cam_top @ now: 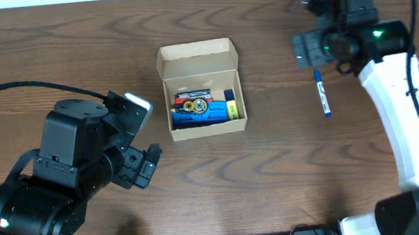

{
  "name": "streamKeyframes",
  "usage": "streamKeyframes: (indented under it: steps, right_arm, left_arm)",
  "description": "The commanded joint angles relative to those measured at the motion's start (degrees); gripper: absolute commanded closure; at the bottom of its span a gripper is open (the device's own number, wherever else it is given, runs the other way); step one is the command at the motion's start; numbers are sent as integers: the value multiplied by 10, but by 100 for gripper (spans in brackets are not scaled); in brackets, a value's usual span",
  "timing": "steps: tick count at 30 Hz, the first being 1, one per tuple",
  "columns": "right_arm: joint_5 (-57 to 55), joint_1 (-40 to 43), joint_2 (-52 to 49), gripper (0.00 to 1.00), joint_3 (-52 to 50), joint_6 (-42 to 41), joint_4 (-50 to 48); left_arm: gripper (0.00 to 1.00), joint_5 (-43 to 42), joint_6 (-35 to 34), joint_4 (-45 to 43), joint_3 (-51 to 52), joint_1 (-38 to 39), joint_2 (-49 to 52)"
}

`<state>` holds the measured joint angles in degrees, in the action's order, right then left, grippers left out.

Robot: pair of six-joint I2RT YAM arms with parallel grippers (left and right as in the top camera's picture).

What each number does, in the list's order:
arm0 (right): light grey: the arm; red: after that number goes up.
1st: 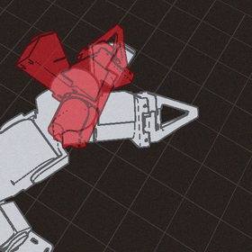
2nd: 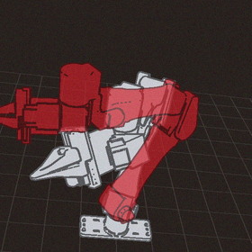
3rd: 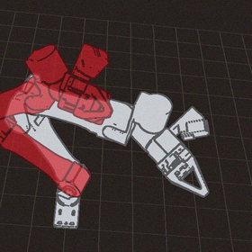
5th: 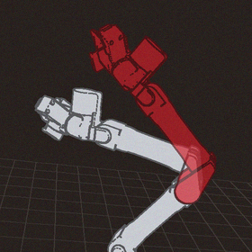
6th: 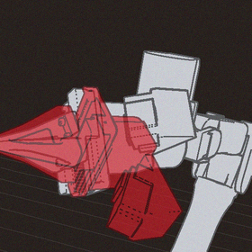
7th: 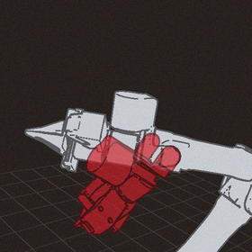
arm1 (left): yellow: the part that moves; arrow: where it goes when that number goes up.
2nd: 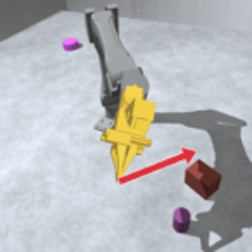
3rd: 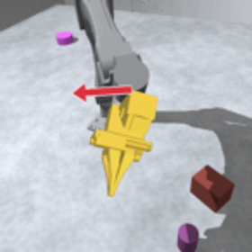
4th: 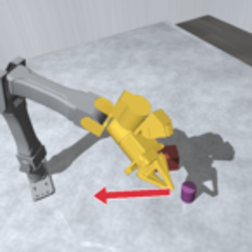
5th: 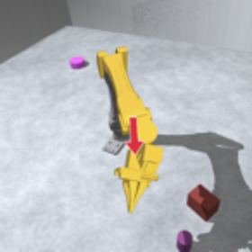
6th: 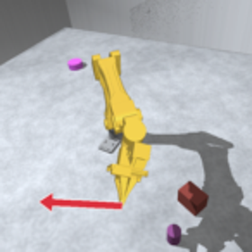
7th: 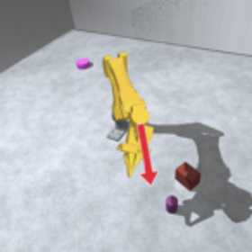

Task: Pack container
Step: 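Grasp the blue marker with the right gripper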

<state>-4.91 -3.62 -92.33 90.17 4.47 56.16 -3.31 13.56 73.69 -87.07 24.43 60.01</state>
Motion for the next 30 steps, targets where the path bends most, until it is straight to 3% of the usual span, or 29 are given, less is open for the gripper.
streamKeyframes:
  steps: [1,8,24,30]
  right_arm:
    - [-6,43,-24,1,-47,-54,-1]
    - [21,99,-52,1,-132,-57,-35]
    - [59,108,-53,1,-346,-1,-315]
    - [73,108,-53,6,-397,5,-392]
  left_arm:
    - [5,-6,6,2,0,-2,0]
    - [5,-6,6,2,0,-2,0]
    - [5,-6,6,2,0,-2,0]
    - [5,-6,6,2,0,-3,0]
